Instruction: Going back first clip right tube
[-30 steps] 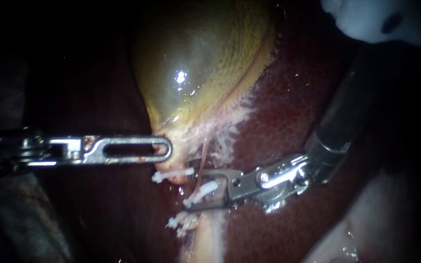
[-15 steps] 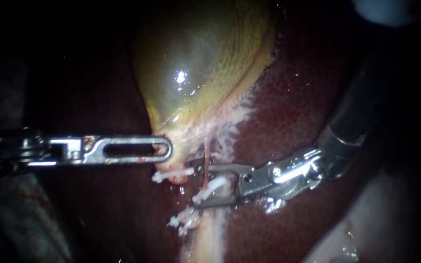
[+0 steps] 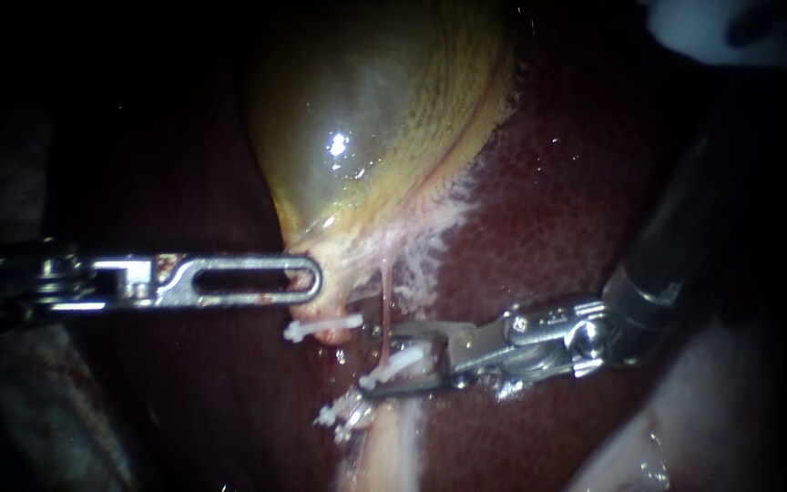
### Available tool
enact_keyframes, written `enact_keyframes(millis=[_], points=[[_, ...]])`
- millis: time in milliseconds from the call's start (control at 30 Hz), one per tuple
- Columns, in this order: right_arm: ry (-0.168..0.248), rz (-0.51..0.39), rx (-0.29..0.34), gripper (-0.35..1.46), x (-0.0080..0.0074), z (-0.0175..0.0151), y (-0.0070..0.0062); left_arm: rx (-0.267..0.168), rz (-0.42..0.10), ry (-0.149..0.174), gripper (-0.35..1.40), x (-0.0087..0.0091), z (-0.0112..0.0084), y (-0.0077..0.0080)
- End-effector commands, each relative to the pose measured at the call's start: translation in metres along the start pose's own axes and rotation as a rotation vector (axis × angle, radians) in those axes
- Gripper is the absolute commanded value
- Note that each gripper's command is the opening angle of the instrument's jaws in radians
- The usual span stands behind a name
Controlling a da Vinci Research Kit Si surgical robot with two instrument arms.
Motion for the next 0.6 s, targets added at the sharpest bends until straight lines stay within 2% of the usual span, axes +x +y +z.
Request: enact_keyframes(millis=[33,167,400,600], points=[[0.001,0.004,0.0,0.5,-0.0001,0.0002,0.0,0.0,0.0,0.0,-0.35,0.0,0.0,0.0],[0.004,0.04,0.0,0.51,-0.0001,0.0003,0.0001,0.0,0.0,0.0,-0.35,0.0,0.0,0.0],[0.003,0.047,0.002,0.51,0.0001,0.0,0.0001,0.0,0.0,0.0,-0.35,0.0,0.0,0.0],[-0.002,0.052,0.008,0.49,0.0009,-0.0016,0.0,0.0,0.0,0.0,-0.35,0.0,0.0,0.0]])
